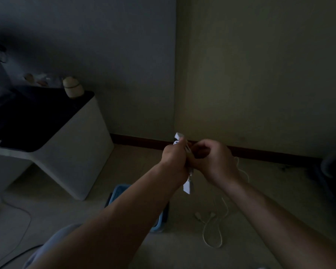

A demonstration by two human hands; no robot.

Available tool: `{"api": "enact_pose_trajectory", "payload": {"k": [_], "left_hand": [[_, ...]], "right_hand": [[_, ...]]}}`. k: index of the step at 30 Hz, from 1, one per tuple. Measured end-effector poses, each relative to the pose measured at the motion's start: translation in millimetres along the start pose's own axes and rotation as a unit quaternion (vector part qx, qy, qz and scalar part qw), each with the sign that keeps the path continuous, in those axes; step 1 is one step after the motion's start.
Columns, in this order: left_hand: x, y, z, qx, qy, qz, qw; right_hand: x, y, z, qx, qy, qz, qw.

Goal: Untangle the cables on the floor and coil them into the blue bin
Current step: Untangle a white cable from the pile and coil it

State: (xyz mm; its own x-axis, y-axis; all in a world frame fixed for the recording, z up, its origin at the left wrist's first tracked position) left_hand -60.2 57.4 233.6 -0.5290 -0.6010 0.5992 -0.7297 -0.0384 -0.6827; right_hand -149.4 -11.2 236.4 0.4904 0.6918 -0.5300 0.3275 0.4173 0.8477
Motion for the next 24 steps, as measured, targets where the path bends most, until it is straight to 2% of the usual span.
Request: {"api": "enact_pose_trajectory", "payload": {"k": [6,11,19,24], "left_hand": [[4,-11,-6,-0.070,0.124,-0.069,0.987],[3,-23,-11,-0.078,0.171,-0.048,0.981],[-5,-34,-17,-0.062,0.179,0.084,0.978],[-14,-27,-10,-0.028,0.122,0.202,0.971]], "right_hand": [[-16,-2,7,0.002,0.006,0.085,0.996],[-27,-11,13,0.015,0.018,0.197,0.980],[-22,-12,15,0.056,0.074,0.349,0.933],[-21,-11,12,0.039,0.126,0.378,0.916]]}}
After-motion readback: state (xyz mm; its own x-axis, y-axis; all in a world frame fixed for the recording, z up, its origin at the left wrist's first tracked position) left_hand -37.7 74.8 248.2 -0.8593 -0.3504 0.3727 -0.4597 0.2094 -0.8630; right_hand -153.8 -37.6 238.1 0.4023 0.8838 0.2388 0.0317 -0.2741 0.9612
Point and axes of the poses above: each hand's wrist, its own z-axis towards the middle knuckle, its own x-axis out of the palm, y = z × x, the point moved 2 cm from there along z, towards the middle knuckle, and after that the axes turned 14 degrees about y, right-handed, at the moved point
